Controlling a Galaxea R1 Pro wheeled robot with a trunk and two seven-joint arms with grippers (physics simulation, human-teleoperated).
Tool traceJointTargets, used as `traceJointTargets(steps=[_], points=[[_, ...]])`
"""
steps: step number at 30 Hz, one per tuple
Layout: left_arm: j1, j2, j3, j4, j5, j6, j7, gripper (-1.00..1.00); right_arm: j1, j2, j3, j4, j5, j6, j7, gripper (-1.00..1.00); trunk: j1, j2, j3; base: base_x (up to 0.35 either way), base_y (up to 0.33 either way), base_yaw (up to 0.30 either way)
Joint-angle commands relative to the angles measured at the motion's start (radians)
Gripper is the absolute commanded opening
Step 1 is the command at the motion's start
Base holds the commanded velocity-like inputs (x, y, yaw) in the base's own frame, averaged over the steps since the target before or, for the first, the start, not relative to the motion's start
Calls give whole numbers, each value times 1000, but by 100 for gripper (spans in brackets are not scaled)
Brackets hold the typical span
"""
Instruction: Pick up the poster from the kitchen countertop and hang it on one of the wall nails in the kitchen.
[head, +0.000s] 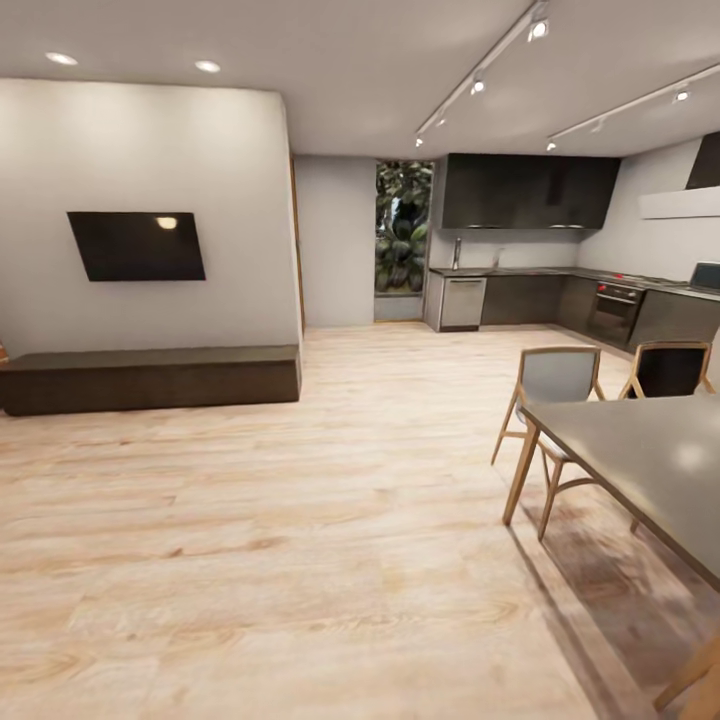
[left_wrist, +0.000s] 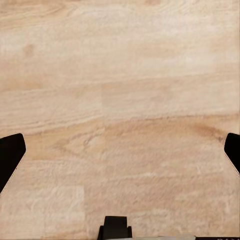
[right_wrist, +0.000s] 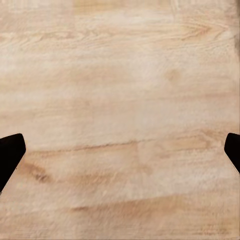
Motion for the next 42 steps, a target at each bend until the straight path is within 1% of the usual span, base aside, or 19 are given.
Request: traceJointTargets(steps=[1,42], points=[[0,0,1,-1,0,-2,0,100,-1,0,0,1,1,-3,0,100,1,0,-1,335,0,0],[0,0,1,-1,0,-2,0,100,-1,0,2,1,1,-4,0,100,1,0,-1,336,0,0]])
